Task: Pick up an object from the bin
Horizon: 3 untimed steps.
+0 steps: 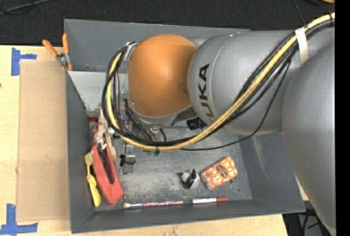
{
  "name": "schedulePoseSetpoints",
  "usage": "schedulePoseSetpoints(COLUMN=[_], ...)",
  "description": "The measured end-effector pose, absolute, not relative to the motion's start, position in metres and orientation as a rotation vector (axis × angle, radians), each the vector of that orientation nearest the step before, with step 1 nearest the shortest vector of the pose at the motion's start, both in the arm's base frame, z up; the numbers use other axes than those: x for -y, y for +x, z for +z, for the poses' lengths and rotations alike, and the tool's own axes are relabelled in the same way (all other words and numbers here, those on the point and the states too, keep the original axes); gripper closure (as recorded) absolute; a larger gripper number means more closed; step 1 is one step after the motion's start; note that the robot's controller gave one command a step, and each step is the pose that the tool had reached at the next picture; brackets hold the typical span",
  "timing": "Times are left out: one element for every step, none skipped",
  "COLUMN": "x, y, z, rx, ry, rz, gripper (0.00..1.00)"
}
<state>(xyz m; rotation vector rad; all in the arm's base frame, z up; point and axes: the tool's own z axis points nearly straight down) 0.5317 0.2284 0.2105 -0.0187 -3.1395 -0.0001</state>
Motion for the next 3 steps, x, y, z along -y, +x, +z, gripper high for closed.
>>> schedulePoseSetpoints(x=[-0.228,-0.219,-0.190], y=[0.532,0.565,0.555], z=[0.211,0.219,0.260], rx=[3.140,3.140,3.136], ry=[-0.019,-0.057,-0.032], rz=[0.000,-0.002,0.000], gripper=[0.00,0.00,0.00])
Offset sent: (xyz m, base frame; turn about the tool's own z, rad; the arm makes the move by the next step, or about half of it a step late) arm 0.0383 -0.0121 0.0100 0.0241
